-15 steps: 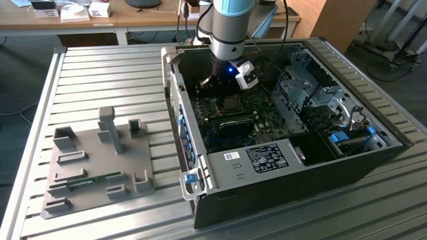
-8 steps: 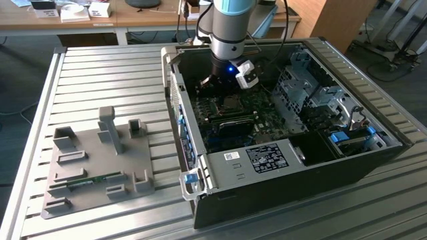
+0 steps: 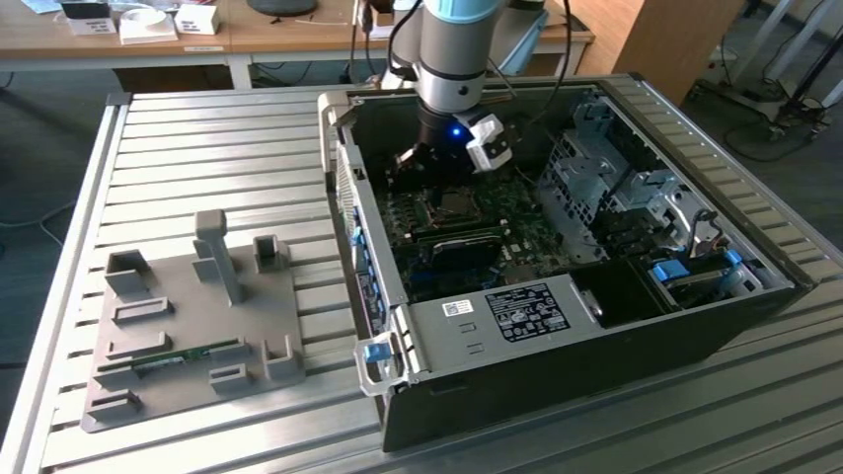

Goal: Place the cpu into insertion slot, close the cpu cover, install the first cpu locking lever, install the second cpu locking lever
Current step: 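Close the cpu cover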

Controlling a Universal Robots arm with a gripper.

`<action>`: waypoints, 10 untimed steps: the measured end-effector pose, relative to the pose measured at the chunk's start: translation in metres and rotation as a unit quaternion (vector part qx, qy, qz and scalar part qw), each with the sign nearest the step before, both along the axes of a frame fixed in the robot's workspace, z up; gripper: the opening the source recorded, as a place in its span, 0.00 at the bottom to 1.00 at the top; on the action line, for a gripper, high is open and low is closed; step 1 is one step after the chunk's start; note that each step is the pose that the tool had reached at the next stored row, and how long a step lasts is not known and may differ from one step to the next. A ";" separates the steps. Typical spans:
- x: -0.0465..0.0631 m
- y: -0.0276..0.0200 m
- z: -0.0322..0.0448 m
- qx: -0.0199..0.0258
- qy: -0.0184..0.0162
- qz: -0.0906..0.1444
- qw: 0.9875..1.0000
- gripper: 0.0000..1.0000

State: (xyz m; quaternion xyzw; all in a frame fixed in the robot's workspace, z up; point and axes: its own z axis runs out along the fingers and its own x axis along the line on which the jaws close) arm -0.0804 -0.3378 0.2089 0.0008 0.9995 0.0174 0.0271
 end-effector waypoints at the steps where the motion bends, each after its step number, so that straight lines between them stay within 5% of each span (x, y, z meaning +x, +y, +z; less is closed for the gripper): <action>1: 0.000 0.0000 0.0015 0.000 0.000 0.000 1.000 0.11; 10: 0.000 0.0000 0.0081 0.000 0.000 0.000 1.000 0.11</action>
